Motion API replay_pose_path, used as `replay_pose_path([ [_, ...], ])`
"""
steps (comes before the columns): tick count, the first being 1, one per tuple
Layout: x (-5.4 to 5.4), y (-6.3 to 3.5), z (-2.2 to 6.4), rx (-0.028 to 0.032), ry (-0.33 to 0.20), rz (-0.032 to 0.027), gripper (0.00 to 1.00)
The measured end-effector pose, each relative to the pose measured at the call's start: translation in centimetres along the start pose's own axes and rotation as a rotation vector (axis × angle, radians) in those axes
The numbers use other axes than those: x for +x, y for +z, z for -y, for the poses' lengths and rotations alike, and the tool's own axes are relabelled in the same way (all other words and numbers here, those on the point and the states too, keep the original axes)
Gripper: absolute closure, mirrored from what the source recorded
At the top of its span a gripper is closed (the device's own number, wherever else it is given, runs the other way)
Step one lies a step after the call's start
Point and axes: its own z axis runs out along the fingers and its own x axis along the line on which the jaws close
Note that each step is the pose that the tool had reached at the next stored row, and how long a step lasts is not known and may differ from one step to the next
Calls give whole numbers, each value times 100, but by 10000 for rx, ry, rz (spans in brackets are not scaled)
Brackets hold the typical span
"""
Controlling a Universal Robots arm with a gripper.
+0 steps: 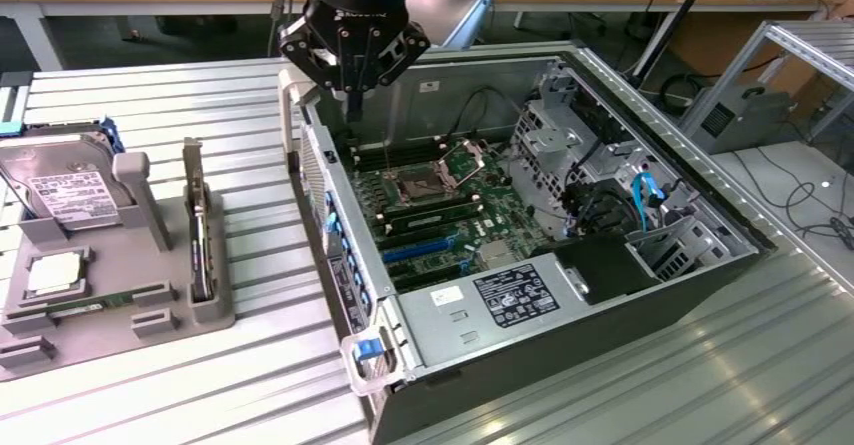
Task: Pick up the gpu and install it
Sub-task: 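Reach for the gpu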
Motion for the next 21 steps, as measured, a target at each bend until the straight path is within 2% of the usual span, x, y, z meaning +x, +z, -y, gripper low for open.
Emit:
replay_pose_path([
  [21,75,-2,6,0,0,0,89],
])
